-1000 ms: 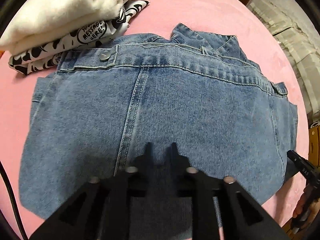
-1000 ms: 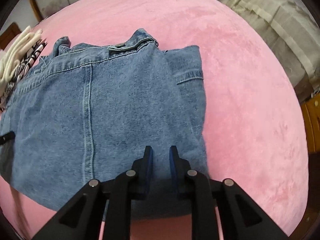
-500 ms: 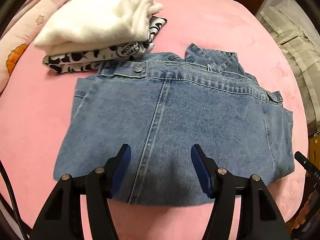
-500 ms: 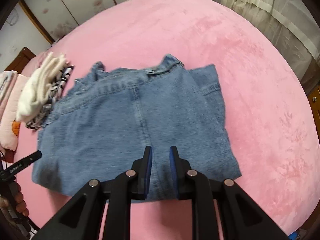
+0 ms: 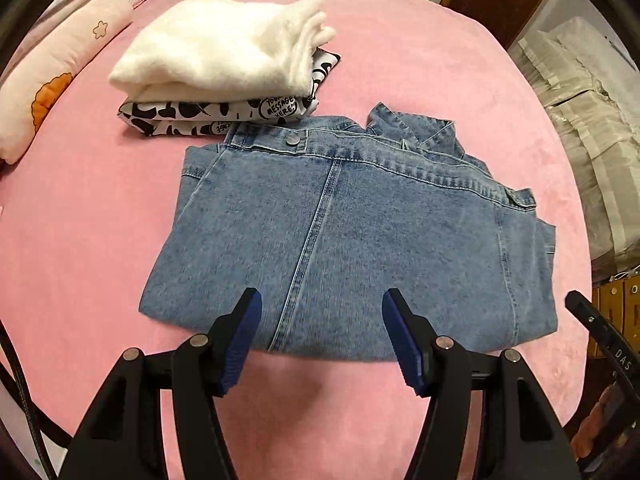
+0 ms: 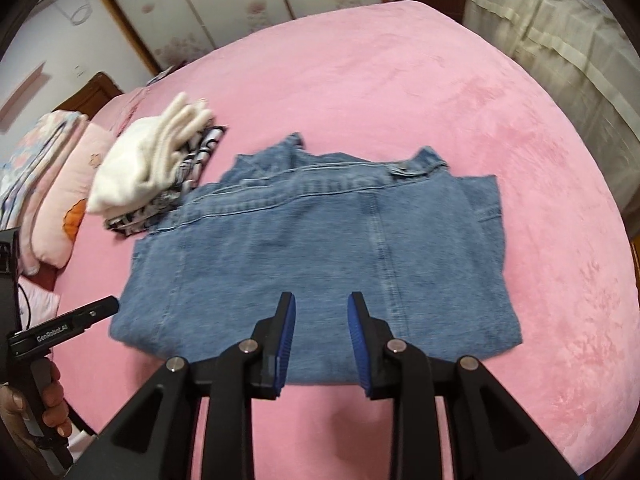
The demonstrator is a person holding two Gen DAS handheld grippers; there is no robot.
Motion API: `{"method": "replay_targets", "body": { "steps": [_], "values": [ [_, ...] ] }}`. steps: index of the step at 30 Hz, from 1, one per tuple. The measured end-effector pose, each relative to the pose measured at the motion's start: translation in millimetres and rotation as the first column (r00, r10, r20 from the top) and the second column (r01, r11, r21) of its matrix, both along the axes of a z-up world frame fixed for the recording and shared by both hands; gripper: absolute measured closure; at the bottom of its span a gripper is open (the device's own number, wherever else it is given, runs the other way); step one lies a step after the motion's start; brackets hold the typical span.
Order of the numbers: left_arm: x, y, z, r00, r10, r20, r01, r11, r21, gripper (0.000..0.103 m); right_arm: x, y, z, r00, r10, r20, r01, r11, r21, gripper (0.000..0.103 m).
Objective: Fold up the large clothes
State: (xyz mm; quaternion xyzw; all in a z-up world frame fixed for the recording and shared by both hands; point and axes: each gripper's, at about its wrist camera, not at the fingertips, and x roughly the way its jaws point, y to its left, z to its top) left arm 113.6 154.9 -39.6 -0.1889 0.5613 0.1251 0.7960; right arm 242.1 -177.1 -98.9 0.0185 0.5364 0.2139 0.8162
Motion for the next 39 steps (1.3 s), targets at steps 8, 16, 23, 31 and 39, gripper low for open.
{"method": "replay_targets", "body": {
  "steps": [8, 16, 23, 31, 39],
  "values": [
    [-21.8, 3.0, -4.9, 1.000, 0.023, -0.014, -0.024, 0.998, -0.053, 0.041, -19.5, 41.1, 4.4, 0.995, 0.095, 0.026, -0.095, 0.995, 0.005, 0.076],
    [-45.9, 7.7, -52.7, 0.997, 0.058, -0.049, -0.065, 0.987, -0.147, 0.041, -34.5, 73.2, -19.2, 0.986, 0.165, 0.019, -0.164, 0.986, -0.032, 0.076],
    [-62.3, 27.9, -101.2, 0.987, 0.158, -0.007, -0.153, 0.946, -0.287, 0.041, -40.8, 98.4, -47.5, 0.977, 0.213, 0.002, -0.212, 0.976, -0.046, 0.076],
    [-65.9, 64.2, -154.0, 0.946, 0.311, 0.092, -0.247, 0.873, -0.421, 0.041, -45.1, 116.6, -75.9, 0.971, 0.238, -0.008, -0.238, 0.971, -0.033, 0.076],
    [-33.1, 88.3, -163.5, 0.926, 0.324, 0.193, -0.228, 0.889, -0.396, 0.041, -42.6, 123.7, -91.0, 0.974, 0.226, -0.005, -0.226, 0.974, -0.026, 0.076]
  ]
}}
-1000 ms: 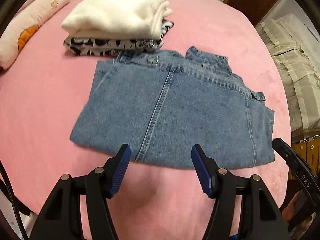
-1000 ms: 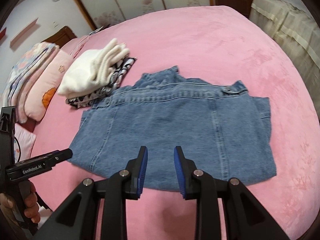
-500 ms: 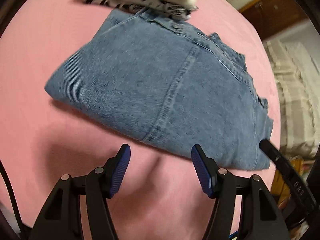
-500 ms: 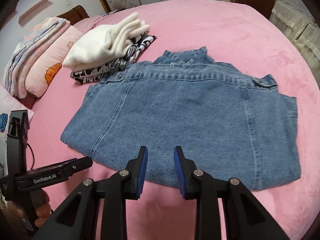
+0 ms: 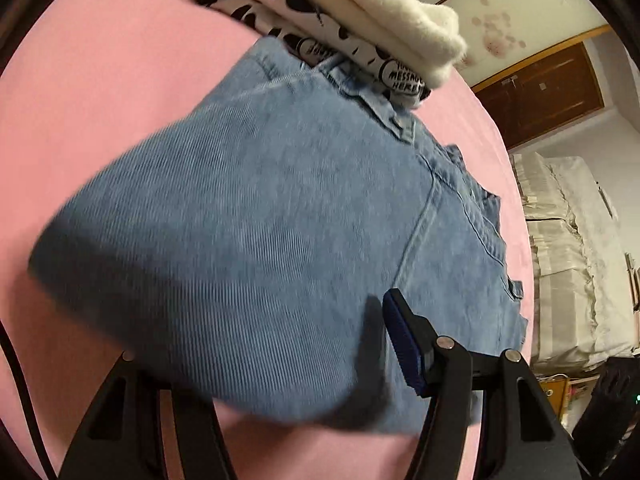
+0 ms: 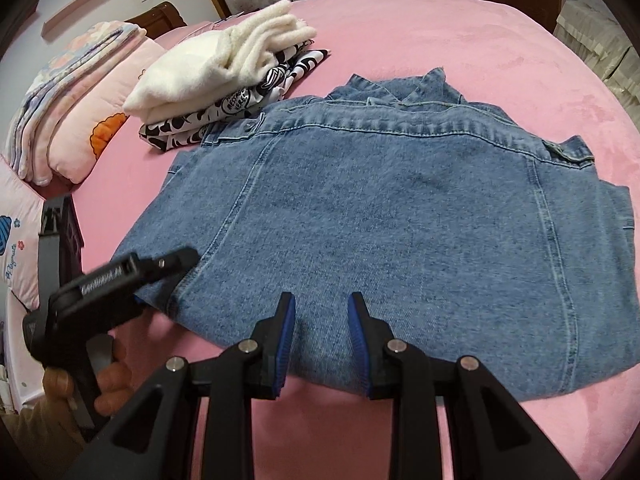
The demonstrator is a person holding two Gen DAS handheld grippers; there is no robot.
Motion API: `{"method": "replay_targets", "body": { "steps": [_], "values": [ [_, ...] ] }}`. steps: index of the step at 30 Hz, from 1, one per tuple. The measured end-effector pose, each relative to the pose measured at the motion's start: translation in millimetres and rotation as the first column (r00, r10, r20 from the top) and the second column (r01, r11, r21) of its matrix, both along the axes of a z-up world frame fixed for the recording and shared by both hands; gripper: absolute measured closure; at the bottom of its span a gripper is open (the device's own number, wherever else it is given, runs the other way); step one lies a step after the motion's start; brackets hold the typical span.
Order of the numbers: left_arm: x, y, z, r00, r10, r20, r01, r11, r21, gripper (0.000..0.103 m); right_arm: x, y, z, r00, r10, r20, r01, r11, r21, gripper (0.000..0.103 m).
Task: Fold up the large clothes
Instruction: 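Grasp one side of the denim bundle with the left gripper and fold it over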
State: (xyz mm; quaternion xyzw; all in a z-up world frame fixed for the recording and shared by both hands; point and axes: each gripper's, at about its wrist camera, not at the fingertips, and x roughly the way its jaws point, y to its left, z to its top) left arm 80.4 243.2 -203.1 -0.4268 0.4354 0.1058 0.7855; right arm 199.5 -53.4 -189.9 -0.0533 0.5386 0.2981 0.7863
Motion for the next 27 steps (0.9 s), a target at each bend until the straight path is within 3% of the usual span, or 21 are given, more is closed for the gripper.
{"method": "replay_targets", "body": {
  "steps": [3, 4, 7, 9, 13, 17, 19, 20, 25, 27],
  "values": [
    [10.6, 7.9, -2.2, 1.000, 0.021, -0.010, -0.021, 1.000, -0.013, 0.043, 2.6, 0.2, -0.8, 1.000, -0.016, 0.006, 0.016, 1.000, 0.000, 0.076],
    [12.9, 8.1, -1.0, 0.999, 0.033, -0.023, -0.033, 0.999, -0.001, 0.055, 3.6, 0.1, -0.4, 1.000, -0.024, 0.010, 0.024, 1.000, 0.001, 0.076],
    [17.4, 2.4, 13.3, 0.999, 0.014, -0.031, -0.012, 0.997, 0.073, 0.079, 5.5, 0.1, 3.3, 0.998, -0.046, 0.039, 0.046, 0.999, -0.005, 0.076],
    [16.8, -4.2, 28.9, 1.000, -0.019, -0.024, 0.023, 0.988, 0.150, 0.085, 7.0, 1.1, 6.6, 0.996, -0.059, 0.071, 0.060, 0.998, -0.019, 0.076],
    [19.0, -28.4, 70.8, 0.996, -0.094, 0.004, 0.088, 0.945, 0.314, 0.090, 13.6, 3.3, 7.7, 0.986, -0.081, 0.143, 0.093, 0.993, -0.076, 0.076],
    [17.6, -49.5, 104.8, 0.990, -0.131, 0.042, 0.103, 0.911, 0.399, 0.092, 26.9, 2.6, -1.8, 0.974, -0.119, 0.191, 0.142, 0.984, -0.111, 0.079],
    [18.8, -61.2, 122.4, 0.985, -0.159, 0.067, 0.112, 0.886, 0.451, 0.094, 33.8, 5.4, -15.2, 0.981, -0.113, 0.157, 0.131, 0.985, -0.110, 0.093],
    [19.9, -66.4, 128.3, 0.981, -0.176, 0.075, 0.121, 0.874, 0.471, 0.094, 37.2, 9.6, -27.3, 0.990, -0.095, 0.105, 0.106, 0.989, -0.099, 0.095],
    [34.7, -104.2, 154.5, 0.956, -0.269, 0.117, 0.167, 0.827, 0.537, 0.094, 34.5, 22.6, -36.3, 0.996, -0.032, 0.084, 0.036, 0.998, -0.052, 0.099],
    [40.8, -119.3, 161.3, 0.946, -0.297, 0.131, 0.182, 0.820, 0.543, 0.094, 38.6, 17.7, -38.7, 0.998, -0.026, 0.052, 0.027, 0.999, -0.020, 0.100]
  ]
}}
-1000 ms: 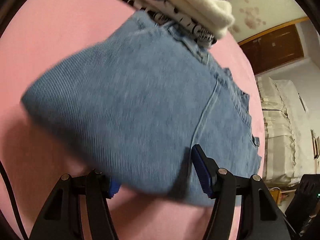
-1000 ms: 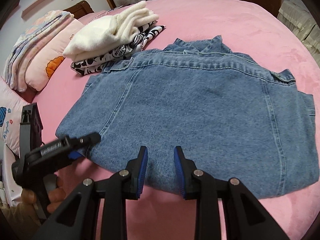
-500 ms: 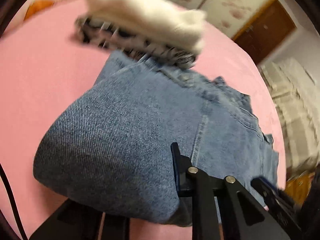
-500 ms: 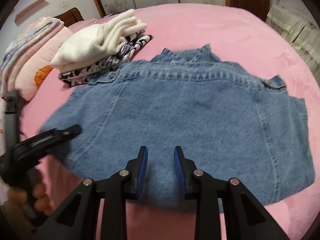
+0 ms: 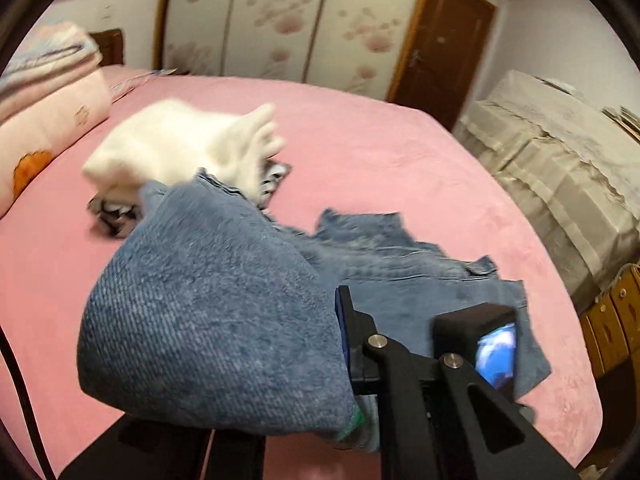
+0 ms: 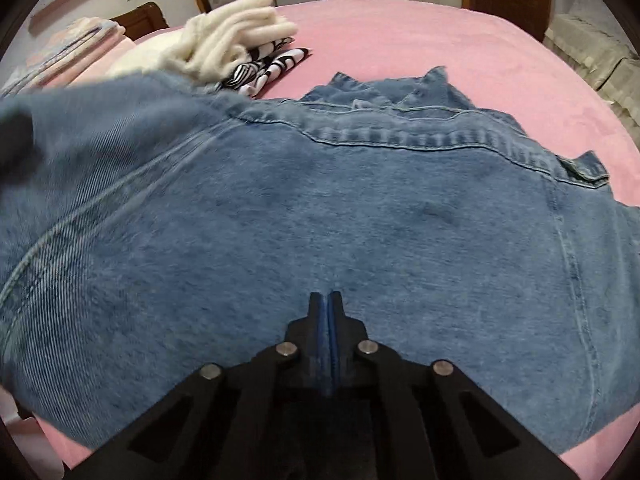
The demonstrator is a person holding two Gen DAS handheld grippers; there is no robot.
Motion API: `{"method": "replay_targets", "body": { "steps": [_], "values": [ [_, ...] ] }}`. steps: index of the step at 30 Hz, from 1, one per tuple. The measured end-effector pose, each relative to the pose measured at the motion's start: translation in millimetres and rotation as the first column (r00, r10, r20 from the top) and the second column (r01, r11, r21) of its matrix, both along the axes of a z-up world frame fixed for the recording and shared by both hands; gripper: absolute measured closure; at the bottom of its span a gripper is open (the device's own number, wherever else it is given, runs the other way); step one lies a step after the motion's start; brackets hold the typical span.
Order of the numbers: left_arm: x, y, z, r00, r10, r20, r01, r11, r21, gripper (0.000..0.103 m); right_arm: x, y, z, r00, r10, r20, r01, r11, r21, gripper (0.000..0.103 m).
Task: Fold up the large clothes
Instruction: 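Grasp one side of the denim bundle with the left gripper and fold it over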
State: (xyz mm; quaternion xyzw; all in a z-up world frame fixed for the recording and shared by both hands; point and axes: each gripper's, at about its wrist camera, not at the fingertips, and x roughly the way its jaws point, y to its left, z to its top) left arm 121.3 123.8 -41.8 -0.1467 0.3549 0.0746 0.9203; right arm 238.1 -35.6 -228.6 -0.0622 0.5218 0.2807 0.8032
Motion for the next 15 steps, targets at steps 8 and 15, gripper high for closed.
{"method": "replay_targets", "body": {
  "steps": [8, 15],
  "values": [
    [26.6, -70.6, 25.0, 0.988, -0.135, 0.072, 0.133, 0.991, 0.032, 0.094, 19.0, -64.3, 9.4, 0.984, -0.003, -0.178, 0.040, 0.978, 0.203, 0.101],
    [68.1, -143.5, 13.4, 0.967, -0.240, 0.088, 0.241, 0.971, 0.000, 0.094, 26.3, -170.9, 35.2, 0.974, -0.199, -0.106, 0.213, 0.965, 0.151, 0.100]
  ]
}}
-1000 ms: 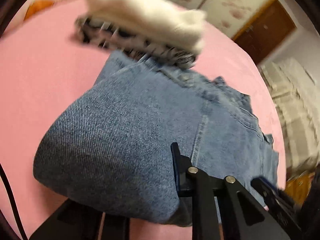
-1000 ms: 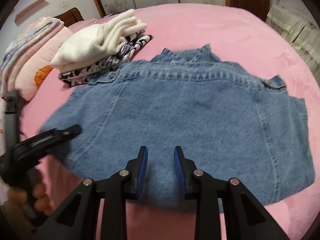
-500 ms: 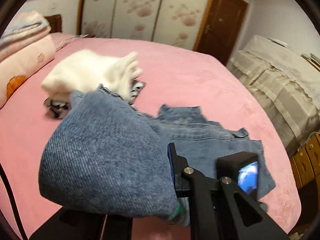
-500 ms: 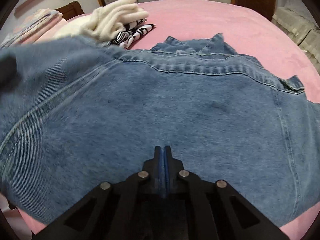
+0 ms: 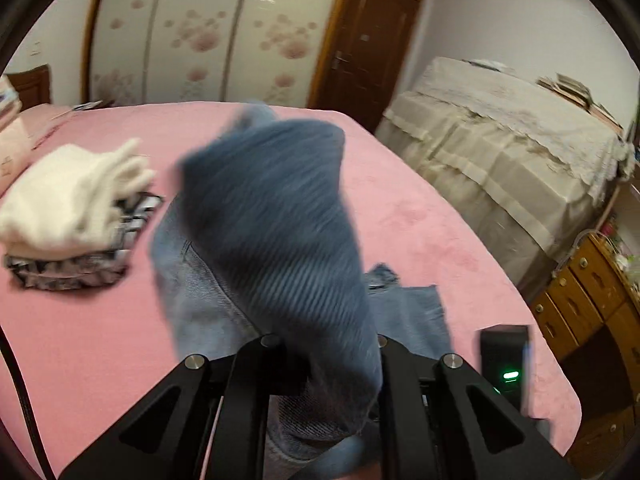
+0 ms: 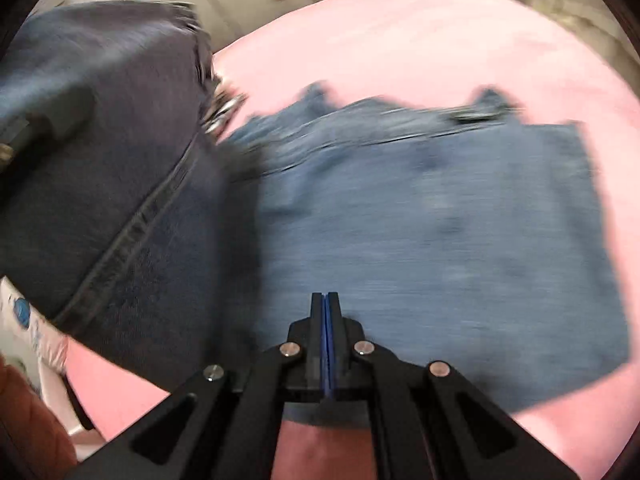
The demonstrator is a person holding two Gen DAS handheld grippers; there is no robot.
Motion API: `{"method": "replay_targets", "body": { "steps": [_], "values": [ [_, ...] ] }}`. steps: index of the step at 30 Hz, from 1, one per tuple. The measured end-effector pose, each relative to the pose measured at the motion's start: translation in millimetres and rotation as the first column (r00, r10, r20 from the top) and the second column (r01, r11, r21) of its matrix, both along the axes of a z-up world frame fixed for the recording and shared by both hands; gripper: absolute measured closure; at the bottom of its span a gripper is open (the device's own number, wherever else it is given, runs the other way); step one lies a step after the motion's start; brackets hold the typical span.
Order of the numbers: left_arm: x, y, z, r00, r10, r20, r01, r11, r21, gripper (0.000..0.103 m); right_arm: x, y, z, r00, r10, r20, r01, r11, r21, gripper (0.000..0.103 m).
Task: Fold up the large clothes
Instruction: 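Grasp one side of the denim bundle with the left gripper and fold it over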
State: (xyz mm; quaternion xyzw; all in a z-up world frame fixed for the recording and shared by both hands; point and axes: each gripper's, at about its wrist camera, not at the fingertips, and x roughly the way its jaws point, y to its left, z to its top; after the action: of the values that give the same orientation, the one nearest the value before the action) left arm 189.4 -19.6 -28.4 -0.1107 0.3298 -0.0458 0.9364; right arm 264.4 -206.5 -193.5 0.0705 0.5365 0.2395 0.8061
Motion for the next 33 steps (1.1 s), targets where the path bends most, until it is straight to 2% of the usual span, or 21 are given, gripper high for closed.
{"method": "replay_targets", "body": {
  "steps": [4, 8, 10, 17, 23, 26, 29, 31, 33],
  "values": [
    [20.6, -47.5, -28.9, 0.996, -0.078, -0.043, 0.077, 0.997, -0.011, 0.094, 3.3, -63.7, -3.5, 0.994, -0.107, 0.002, 0.107, 0.992, -0.068, 0.100],
    [36.3, -93.4, -66.8, 0.985, -0.137, -0.105, 0.141, 0.989, 0.035, 0.094, 1.4, -102.4, -13.9, 0.981, -0.192, -0.038, 0.188, 0.978, -0.085, 0.100],
    [40.9, -108.5, -74.8, 0.980, -0.154, -0.128, 0.160, 0.986, 0.038, 0.094, -1.2, -112.1, -14.8, 0.978, -0.205, -0.046, 0.202, 0.977, -0.064, 0.100],
    [33.1, -142.6, -67.7, 0.967, -0.235, -0.095, 0.240, 0.970, 0.044, 0.094, -7.0, -126.2, -11.1, 0.975, -0.218, -0.032, 0.217, 0.976, -0.031, 0.100],
    [25.1, -169.8, -104.5, 0.926, -0.320, -0.201, 0.348, 0.929, 0.123, 0.093, -22.1, -151.8, -10.2, 0.972, -0.231, -0.041, 0.229, 0.973, -0.030, 0.100],
    [24.1, -168.8, -117.4, 0.904, -0.344, -0.252, 0.385, 0.913, 0.135, 0.091, -20.4, -147.6, -8.5, 0.975, -0.216, -0.044, 0.214, 0.976, -0.039, 0.100],
    [23.9, -168.4, -111.8, 0.885, -0.372, -0.280, 0.416, 0.902, 0.116, 0.075, -15.6, -149.4, -7.3, 0.975, -0.217, -0.048, 0.215, 0.976, -0.045, 0.100],
    [27.0, -166.1, -104.7, 0.864, -0.393, -0.316, 0.437, 0.896, 0.079, 0.044, -15.1, -156.3, -3.3, 0.972, -0.226, -0.057, 0.224, 0.974, -0.040, 0.100],
    [21.9, -160.7, -90.0, 0.861, -0.401, -0.312, 0.435, 0.899, 0.043, 0.039, -16.0, -159.9, 3.1, 0.971, -0.233, -0.059, 0.231, 0.972, -0.036, 0.095]
  ]
}}
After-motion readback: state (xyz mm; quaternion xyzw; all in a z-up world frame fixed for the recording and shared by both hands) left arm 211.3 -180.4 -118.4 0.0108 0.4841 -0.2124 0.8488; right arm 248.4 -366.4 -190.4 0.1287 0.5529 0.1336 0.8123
